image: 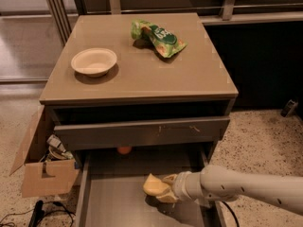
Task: Place sponge into middle drawer
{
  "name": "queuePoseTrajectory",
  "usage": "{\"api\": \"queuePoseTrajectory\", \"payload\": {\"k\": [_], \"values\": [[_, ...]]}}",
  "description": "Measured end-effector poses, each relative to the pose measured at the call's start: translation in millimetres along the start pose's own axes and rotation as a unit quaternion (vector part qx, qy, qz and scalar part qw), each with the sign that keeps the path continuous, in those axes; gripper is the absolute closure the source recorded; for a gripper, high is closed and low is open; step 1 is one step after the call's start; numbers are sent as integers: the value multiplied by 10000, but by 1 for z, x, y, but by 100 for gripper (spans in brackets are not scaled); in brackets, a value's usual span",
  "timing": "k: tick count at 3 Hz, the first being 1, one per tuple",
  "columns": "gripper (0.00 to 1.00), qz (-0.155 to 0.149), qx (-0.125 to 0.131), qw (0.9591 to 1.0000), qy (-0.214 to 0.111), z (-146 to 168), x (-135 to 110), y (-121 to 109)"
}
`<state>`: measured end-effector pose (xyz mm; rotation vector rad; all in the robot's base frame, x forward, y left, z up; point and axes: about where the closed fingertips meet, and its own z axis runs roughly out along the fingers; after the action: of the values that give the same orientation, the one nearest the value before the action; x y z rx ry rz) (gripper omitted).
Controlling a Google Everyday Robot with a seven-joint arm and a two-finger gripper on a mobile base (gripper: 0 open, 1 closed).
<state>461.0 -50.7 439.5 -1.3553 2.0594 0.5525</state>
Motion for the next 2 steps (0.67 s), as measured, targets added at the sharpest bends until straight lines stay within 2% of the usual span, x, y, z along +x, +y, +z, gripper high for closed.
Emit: {"api": "queuePoseTrajectory", "payload": {"k": [1, 2], "values": [[100, 170, 99, 9995, 260, 9, 29, -6], [100, 272, 193, 9987, 387, 14, 45, -10]]}}
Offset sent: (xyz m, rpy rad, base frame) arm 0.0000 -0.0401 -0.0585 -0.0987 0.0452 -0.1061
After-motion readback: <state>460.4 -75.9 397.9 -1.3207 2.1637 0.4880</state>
